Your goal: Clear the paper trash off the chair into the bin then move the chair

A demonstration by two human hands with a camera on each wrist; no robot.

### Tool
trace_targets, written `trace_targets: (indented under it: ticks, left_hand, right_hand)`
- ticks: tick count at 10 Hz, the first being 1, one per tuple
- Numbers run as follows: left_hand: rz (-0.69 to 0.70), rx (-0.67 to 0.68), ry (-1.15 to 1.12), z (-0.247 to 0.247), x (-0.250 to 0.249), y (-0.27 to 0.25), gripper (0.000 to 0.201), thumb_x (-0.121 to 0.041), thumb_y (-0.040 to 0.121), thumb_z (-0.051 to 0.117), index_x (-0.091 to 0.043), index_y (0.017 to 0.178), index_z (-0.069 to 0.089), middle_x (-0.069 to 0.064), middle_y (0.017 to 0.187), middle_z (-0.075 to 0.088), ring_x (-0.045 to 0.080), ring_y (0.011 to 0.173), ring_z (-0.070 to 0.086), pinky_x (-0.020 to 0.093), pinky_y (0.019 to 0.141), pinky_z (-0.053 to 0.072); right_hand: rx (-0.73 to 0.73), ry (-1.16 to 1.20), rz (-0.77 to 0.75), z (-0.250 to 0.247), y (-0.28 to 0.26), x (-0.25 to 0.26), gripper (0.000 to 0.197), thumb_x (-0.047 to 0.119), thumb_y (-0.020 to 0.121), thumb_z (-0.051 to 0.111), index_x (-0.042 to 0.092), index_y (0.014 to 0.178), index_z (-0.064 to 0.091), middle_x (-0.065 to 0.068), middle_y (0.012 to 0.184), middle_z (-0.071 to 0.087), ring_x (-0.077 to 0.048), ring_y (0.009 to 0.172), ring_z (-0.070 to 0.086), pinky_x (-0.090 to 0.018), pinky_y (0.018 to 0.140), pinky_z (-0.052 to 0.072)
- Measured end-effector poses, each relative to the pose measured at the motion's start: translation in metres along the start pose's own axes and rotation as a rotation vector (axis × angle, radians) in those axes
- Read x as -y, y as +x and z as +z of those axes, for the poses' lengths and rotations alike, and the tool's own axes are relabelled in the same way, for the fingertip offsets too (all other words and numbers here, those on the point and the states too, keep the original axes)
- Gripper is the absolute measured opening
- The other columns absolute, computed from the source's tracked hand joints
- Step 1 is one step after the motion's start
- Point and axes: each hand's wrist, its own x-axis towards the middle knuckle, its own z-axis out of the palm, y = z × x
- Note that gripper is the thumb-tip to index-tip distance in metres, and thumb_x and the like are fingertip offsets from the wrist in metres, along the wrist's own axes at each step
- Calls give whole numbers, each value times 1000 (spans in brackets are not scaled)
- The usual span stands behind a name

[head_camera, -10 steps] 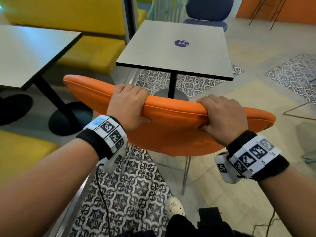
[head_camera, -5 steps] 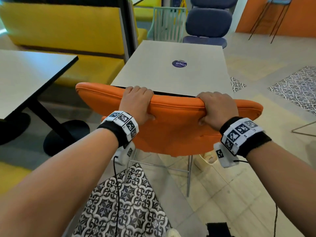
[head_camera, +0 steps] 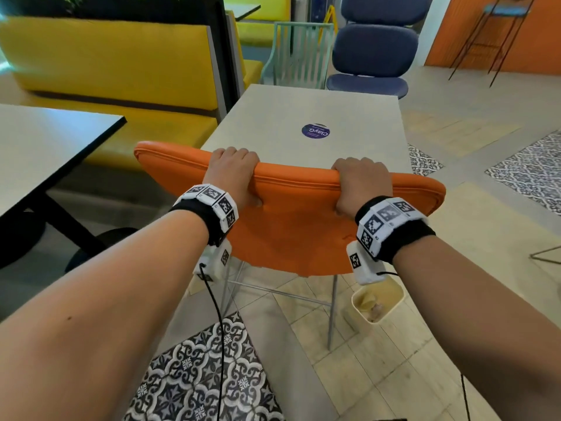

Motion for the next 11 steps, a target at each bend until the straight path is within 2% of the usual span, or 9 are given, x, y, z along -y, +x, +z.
trace_targets:
  ticks: [2, 3, 6, 8, 9, 10, 11]
  left_hand:
    - [1, 7, 10, 5, 6, 31, 71, -48, 54, 82, -18, 112, 53, 5, 115, 60, 29, 111, 51, 44, 104, 31]
    - [45, 20, 29, 6, 10, 38, 72, -51, 56, 81, -18, 114, 53, 5, 116, 60, 29, 112, 51, 43, 104, 31]
    - [108, -13, 34, 9, 14, 34, 70, -54, 59, 78, -20, 114, 51, 4, 116, 61, 27, 111, 53, 43, 105, 33]
    - [86, 38, 38, 3, 10, 29, 76, -54, 56, 79, -20, 117, 50, 4, 117, 60, 28, 112, 52, 43, 104, 34]
    - [64, 14, 44, -1, 9, 18, 105, -52, 58, 80, -15, 142, 28, 9, 146, 39, 30, 137, 32, 44, 117, 20]
    - [101, -105, 2, 17, 5, -23, 114, -47, 68, 74, -13, 150, 3, 9, 161, 8, 29, 149, 6, 44, 122, 0]
    - [242, -101, 141, 37, 11, -83, 92, -37, 78, 62, -11, 151, 12, 10, 161, 12, 26, 145, 21, 43, 116, 15]
  right_hand:
    - [61, -44, 73, -1, 35, 3, 48, 12, 65, 70, 17, 110, 55, -8, 106, 62, -30, 102, 56, -38, 86, 42]
    - [108, -62, 91, -5, 44, 5, 48, 12, 66, 70, 17, 111, 55, -9, 106, 63, -31, 103, 57, -39, 87, 43]
    - [84, -92, 100, -3, 36, 7, 46, 11, 69, 70, 17, 111, 55, -8, 107, 62, -29, 103, 55, -37, 86, 42]
    - [79, -79, 58, -6, 30, 9, 45, 11, 67, 71, 16, 108, 53, -8, 106, 61, -29, 100, 55, -36, 81, 40]
    - [-1, -35, -13, -1, 19, 6, 59, 9, 65, 72, 18, 117, 48, -8, 113, 58, -30, 103, 53, -38, 87, 39]
    - [-118, 57, -120, 7, -8, 0, 87, 19, 64, 75, 20, 140, 32, -7, 143, 43, -29, 132, 37, -39, 115, 19]
    - [-256, 137, -170, 42, -66, -9, 91, 35, 72, 65, 29, 148, 16, 3, 156, 28, -20, 147, 5, -36, 117, 11]
